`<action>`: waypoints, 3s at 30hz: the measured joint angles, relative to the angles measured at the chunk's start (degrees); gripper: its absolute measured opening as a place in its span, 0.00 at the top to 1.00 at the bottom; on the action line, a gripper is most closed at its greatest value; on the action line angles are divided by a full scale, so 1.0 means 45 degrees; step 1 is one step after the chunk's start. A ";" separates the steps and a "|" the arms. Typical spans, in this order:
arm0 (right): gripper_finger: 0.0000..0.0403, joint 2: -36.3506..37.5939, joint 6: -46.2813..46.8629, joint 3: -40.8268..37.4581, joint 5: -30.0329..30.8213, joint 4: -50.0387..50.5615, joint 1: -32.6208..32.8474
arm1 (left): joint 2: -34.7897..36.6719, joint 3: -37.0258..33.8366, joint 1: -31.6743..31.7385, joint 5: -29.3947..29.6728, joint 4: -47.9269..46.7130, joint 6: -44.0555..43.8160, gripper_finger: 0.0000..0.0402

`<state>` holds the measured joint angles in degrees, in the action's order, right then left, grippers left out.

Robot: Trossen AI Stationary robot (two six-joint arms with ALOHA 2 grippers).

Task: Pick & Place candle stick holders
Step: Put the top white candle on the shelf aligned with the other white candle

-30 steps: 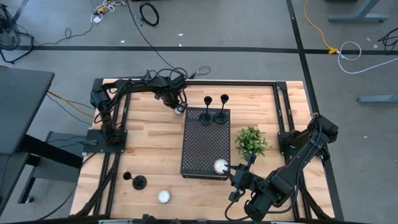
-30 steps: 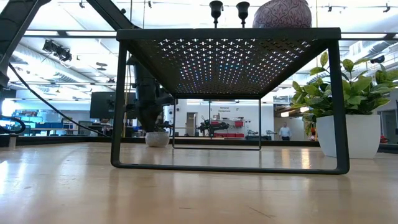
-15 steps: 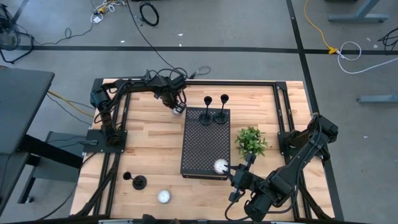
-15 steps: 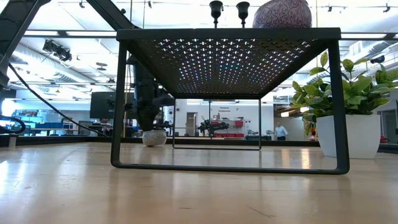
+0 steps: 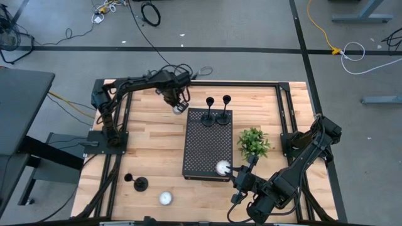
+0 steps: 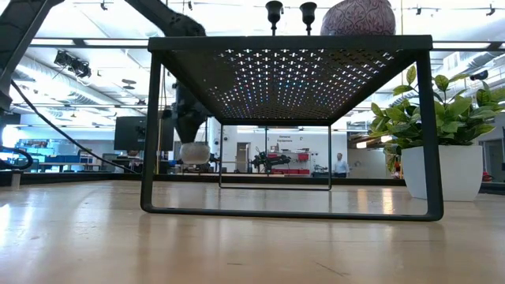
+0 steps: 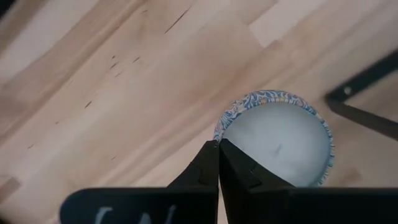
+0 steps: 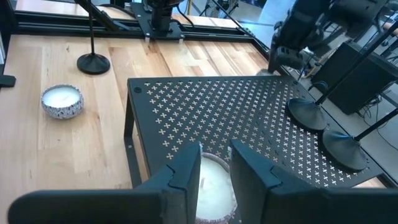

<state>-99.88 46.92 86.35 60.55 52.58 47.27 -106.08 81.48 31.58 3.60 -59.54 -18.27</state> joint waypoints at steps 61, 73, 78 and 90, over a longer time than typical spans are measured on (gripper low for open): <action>0.79 -0.0005 -0.0331 0.0000 -0.0029 -0.0073 -0.0010 | 0.4373 0.2110 -0.9466 -0.0530 -0.1542 -0.1481 1.00; 0.79 -0.0005 -0.0661 0.0000 -0.0039 -0.0178 -0.0010 | 0.2418 0.2105 -1.0148 -0.0885 -0.0103 -0.1476 1.00; 0.79 -0.0005 -0.0656 0.0000 -0.0341 -0.0185 -0.0010 | 0.1992 0.2110 -1.0124 -0.1182 0.0579 -0.1516 1.00; 0.79 -0.0005 -0.0767 0.0000 -0.0355 -0.0212 -0.0010 | 0.1904 0.2110 -1.0056 -0.1210 0.1923 -0.1510 1.00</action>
<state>-99.90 43.46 86.35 58.96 51.62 47.22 -97.51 90.98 -13.67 -1.85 -50.89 -25.06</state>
